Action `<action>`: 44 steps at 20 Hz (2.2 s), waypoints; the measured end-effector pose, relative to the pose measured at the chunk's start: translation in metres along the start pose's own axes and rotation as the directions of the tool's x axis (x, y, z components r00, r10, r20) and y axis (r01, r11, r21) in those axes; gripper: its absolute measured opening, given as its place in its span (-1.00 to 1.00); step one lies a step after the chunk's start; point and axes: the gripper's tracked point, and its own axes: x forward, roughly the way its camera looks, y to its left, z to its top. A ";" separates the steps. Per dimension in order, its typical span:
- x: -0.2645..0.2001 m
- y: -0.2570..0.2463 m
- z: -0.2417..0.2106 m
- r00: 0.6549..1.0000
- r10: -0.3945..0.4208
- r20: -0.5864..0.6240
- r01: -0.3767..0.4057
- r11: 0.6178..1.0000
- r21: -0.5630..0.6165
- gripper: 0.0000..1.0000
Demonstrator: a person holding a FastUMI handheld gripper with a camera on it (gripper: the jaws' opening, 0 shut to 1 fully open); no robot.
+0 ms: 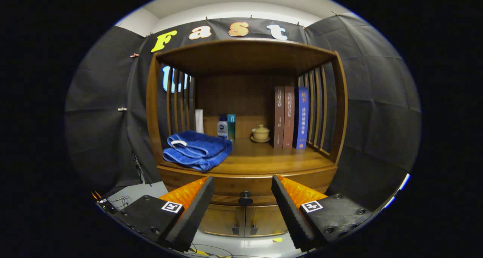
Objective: Pull open the drawer, take out the items inside it, and place them on the countertop above the cabinet.
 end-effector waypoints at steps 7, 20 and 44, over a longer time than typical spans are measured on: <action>0.066 -0.012 -0.065 0.996 -0.025 -0.087 0.024 1.000 -0.017 0.97; 0.118 -0.006 -0.133 0.979 -0.034 -0.199 0.032 0.999 -0.011 -0.08; -0.013 -0.011 -0.149 0.955 -0.018 -0.296 0.013 1.000 -0.019 -0.22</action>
